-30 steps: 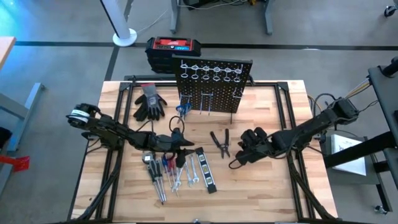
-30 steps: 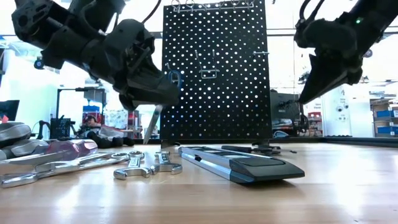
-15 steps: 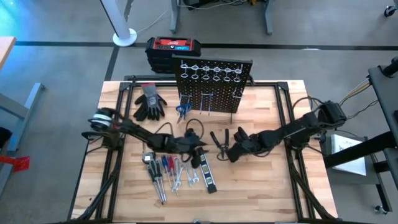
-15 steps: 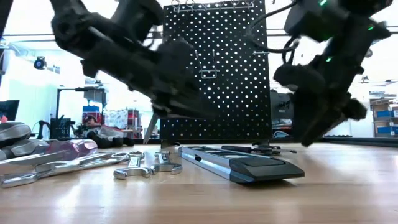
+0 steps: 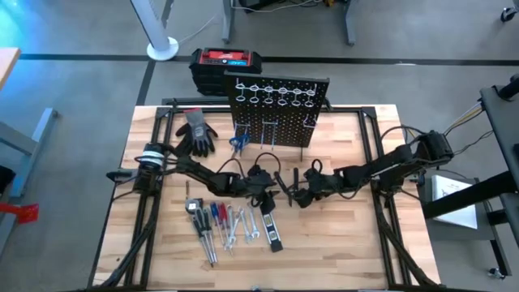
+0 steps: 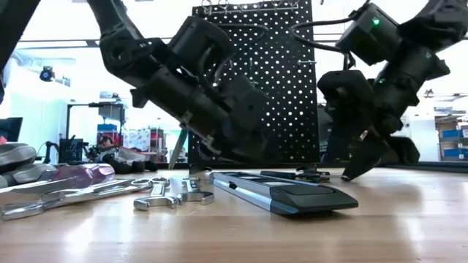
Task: Hang tools onto peg board
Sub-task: Hang the black stripping pliers on the peg board
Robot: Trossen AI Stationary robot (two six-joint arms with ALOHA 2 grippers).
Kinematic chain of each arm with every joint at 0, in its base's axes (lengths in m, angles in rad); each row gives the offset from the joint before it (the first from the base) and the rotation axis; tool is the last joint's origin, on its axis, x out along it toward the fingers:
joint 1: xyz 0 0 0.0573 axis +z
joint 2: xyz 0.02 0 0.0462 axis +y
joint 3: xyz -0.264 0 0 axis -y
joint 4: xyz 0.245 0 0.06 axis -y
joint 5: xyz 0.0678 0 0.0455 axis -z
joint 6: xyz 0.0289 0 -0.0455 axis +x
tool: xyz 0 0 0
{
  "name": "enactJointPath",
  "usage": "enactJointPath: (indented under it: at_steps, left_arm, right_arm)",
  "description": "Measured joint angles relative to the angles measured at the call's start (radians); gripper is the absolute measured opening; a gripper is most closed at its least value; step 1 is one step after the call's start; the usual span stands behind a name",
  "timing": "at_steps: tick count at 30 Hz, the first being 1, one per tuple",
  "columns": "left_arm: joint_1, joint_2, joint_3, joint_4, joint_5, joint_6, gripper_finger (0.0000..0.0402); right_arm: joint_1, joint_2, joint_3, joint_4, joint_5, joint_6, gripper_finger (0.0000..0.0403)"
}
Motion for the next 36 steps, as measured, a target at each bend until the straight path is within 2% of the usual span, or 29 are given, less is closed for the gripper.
enactJointPath:
  at_steps: [8,12,19,28,36]
  left_arm:
    - [0.005,0.045,0.011,0.008,0.0,-0.038,0.0155]
    - [0.002,0.056,0.012,0.017,-0.003,-0.05,0.0155]
    - [-0.004,0.069,0.013,0.033,0.012,-0.06,0.0155]
    - [-0.028,0.073,0.031,0.045,0.09,-0.068,0.0155]
    - [-0.039,0.073,0.041,0.019,0.09,-0.076,0.0155]
  right_arm:
    - [0.012,0.066,-0.042,0.195,-0.031,0.028,0.0209]
    - [0.016,0.12,-0.014,0.214,-0.084,-0.002,0.0193]
    - [0.009,0.179,0.015,0.218,-0.115,-0.008,0.0161]
    - [0.011,0.2,0.045,0.19,-0.058,0.019,0.0099]
    - [0.01,0.199,0.04,0.269,-0.031,0.054,0.009]
